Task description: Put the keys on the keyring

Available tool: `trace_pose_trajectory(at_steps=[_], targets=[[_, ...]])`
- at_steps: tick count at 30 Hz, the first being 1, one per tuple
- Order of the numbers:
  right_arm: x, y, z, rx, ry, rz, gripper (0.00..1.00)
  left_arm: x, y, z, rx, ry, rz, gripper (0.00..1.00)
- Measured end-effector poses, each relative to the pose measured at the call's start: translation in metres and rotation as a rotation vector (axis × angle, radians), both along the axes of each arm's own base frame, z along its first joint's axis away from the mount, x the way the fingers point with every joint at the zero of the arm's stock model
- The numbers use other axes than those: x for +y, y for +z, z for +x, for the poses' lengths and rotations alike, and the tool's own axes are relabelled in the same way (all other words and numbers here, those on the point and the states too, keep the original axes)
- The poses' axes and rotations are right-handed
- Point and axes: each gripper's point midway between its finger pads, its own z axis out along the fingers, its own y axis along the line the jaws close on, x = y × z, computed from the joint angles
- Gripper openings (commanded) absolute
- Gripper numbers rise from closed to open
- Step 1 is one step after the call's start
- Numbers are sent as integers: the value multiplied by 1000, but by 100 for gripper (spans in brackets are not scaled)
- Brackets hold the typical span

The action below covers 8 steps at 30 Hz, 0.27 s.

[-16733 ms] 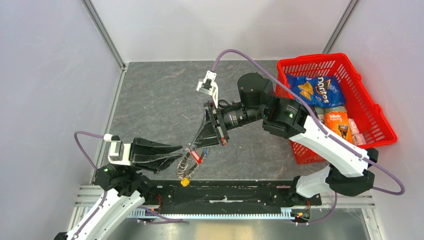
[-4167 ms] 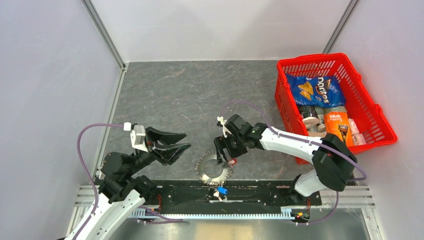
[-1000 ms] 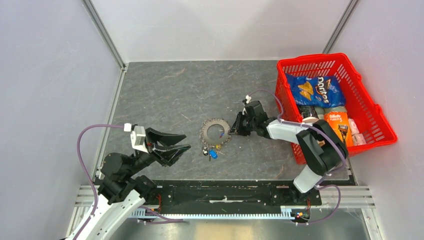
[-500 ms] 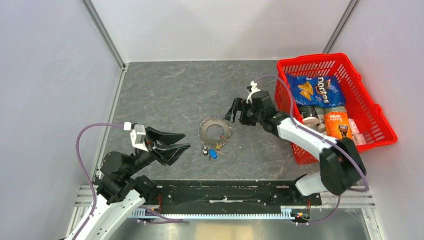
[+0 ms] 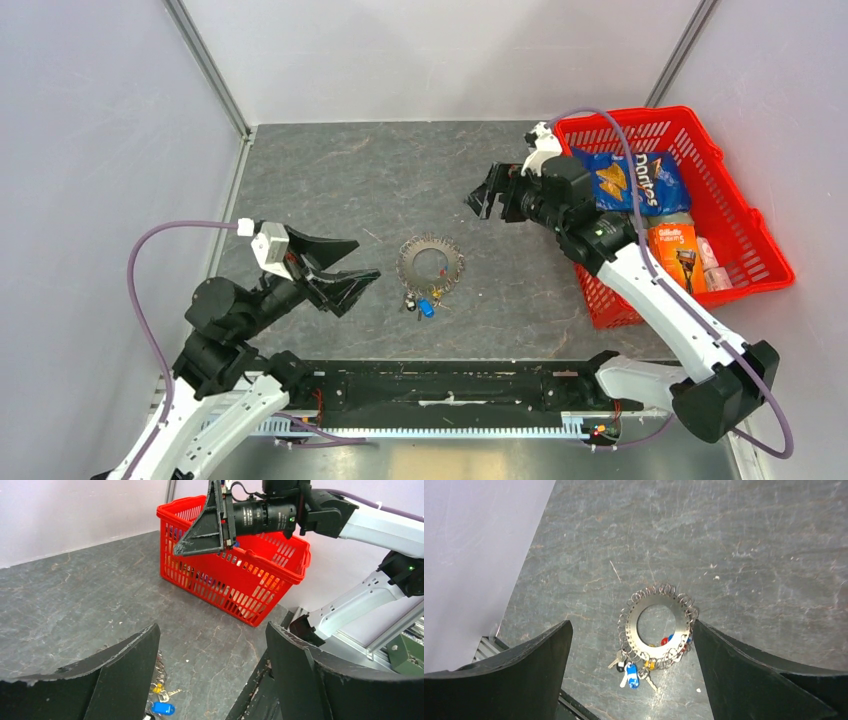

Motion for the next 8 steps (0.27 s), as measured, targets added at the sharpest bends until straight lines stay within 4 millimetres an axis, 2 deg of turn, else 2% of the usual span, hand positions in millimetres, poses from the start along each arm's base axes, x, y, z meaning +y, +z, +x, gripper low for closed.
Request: trace_pose_trajectory(at_steps=[4,8], targets=[[-2,24,0,-47,-9,-7,97,0,7,2,-13,6,21,86],[4,54,-13,-106,53,-17,97,2,16,0,-40,11,28,86]])
